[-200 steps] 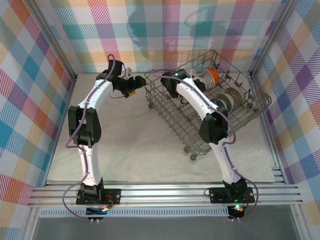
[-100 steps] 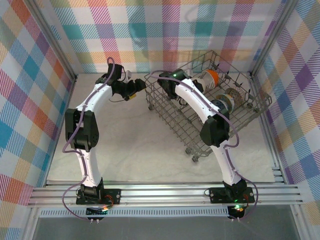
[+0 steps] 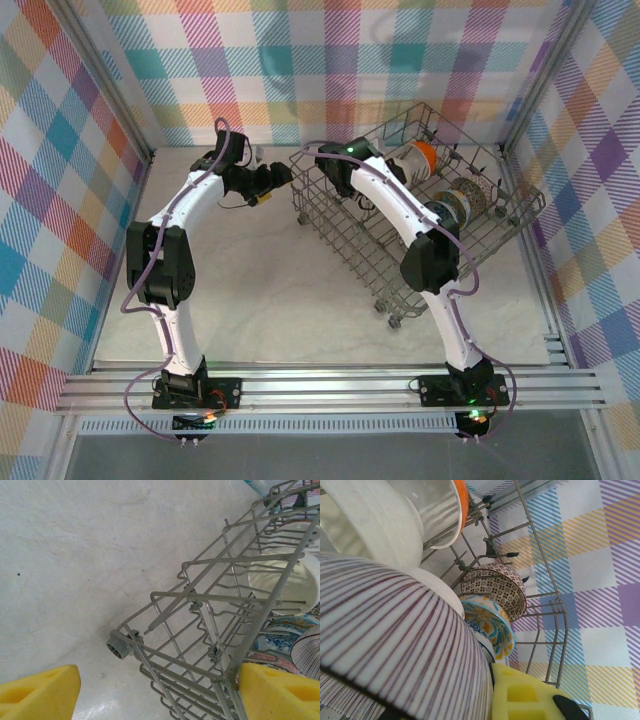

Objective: Load the bowls into the dish rack

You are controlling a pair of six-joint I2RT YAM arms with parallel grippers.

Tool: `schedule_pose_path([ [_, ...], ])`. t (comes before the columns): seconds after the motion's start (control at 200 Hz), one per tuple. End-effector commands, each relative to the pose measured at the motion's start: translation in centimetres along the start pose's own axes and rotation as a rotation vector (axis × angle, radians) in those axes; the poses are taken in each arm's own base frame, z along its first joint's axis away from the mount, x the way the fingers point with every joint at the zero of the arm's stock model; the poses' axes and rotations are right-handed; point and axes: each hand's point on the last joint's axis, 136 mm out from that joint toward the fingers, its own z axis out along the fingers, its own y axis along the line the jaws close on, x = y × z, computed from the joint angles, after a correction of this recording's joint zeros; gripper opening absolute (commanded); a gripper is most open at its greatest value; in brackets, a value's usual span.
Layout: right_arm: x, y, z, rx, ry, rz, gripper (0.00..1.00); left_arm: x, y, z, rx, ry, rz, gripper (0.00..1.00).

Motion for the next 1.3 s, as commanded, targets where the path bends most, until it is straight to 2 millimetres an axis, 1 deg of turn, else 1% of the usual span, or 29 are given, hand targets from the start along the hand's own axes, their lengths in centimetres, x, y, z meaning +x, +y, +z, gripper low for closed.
schedule_pose_path([
  [0.0, -0.8, -0.8, -0.5, 0.041, -0.036, -0.002, 0.00, 0.6, -4.1, -2.8, 0.057, -0.012, 0.090, 0.83],
  [0.19, -1.8, 0.0, -0.5, 0.028, -0.062, -0.004, 0.00, -0.6, -4.3, -4.4, 0.041, -0.065, 0.102, 0.84],
  [0.62, -3.1, 2.3, 0.0, 0.011, -0.094, -0.005, 0.00, -2.3, -4.0, -6.5, -0.001, -0.149, 0.102, 0.84],
  [0.765, -3.3, 2.8, 0.3, 0.011, -0.098, -0.012, 0.00, -2.3, -3.9, -6.7, -0.008, -0.157, 0.097, 0.84],
  [1.295, -2.5, 4.5, 1.1, 0.026, -0.075, -0.025, 0.00, -2.7, -3.9, -6.8, -0.013, -0.175, 0.081, 0.84],
])
